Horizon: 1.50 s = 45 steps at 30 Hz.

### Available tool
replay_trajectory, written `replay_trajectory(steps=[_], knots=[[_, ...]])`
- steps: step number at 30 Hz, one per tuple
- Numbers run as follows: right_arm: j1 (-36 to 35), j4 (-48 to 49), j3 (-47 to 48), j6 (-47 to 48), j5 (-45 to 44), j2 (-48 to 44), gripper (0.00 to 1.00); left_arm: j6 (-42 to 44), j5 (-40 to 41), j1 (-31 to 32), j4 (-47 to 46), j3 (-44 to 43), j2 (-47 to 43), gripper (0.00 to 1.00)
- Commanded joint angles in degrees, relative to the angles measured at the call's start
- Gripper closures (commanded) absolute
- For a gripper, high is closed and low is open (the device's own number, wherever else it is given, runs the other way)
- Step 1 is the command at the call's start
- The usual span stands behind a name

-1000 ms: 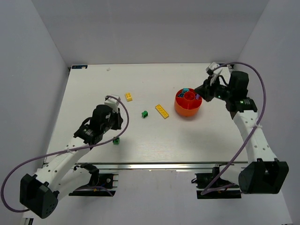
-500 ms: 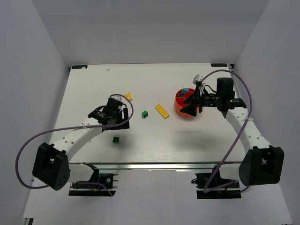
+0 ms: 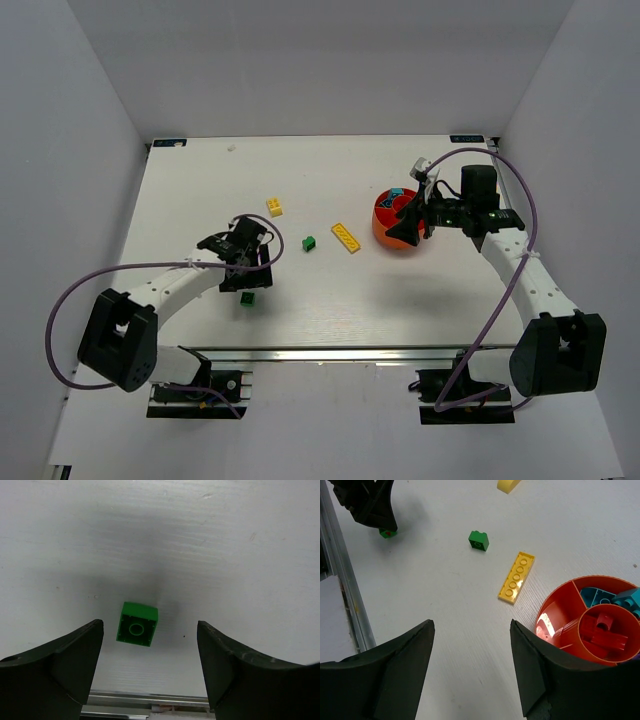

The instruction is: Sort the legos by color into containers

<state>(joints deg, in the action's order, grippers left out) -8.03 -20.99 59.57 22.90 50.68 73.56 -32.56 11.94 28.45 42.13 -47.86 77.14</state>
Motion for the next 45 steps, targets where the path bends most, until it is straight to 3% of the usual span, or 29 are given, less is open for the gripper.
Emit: replay_trajectory(steps=[1, 9, 16, 20, 24, 27, 30, 32, 33, 34, 40, 45], knots=[[-0.1, 0.9, 0.7, -0.2, -0.2, -1.6, 0.32, -0.9, 1.2, -0.2, -0.4, 1.7, 0.5, 0.15], [-0.1, 1.0, 0.4, 0.0, -0.1, -1.7, 0.32, -2.1, 0.6, -0.2, -1.8, 2.4, 4.1, 0.21], [0.0, 1.0, 0.3, 0.1, -0.1, -1.7, 0.33, -1.9, 0.2, -0.2, -2.3, 2.1, 5.6, 0.32], [0.1, 0.9, 0.2, 0.1, -0.1, -1.8, 0.34, -1.6, 0.8, -0.2, -2.0, 0.9, 5.4, 0.52], [0.0, 0.9, 0.3, 0.2, -0.2, -1.8, 0.34, -0.7, 0.4, -0.2, -1.4, -1.3, 3.4, 0.81], [0.1, 1.1, 0.3, 0.1, -0.5, -1.8, 0.37, 2.3, -1.5, 1.1, -1.5, -4.9, 1.6, 0.93], [0.2, 3.0, 0.2, -2.2, -4.1, -2.0, 0.44, 8.4, -14.7, 1.1, -8.5, -6.6, -2.7, 1.00], [0.3, 5.3, -0.2, -5.8, -7.0, -2.1, 0.70, 11.5, -22.9, 1.1, -18.6, -6.3, -5.8, 1.00], [0.5, 6.0, -0.2, -7.0, -10.0, -2.3, 0.92, 10.9, -27.4, 1.1, -25.8, -6.0, -6.1, 1.00], [0.5, 6.8, -0.4, -8.0, -11.5, -2.4, 1.00, 10.8, -30.0, 1.1, -29.4, -6.1, -5.9, 1.00], [1.5, 10.4, -1.8, -12.2, -17.4, -4.4, 1.00, 7.7, -41.0, 2.2, -48.5, -12.7, 7.2, 1.00], [2.7, 11.5, -2.4, -12.4, -19.2, -5.2, 1.00, 6.5, -44.3, 4.2, -54.2, -23.9, 20.0, 1.00]])
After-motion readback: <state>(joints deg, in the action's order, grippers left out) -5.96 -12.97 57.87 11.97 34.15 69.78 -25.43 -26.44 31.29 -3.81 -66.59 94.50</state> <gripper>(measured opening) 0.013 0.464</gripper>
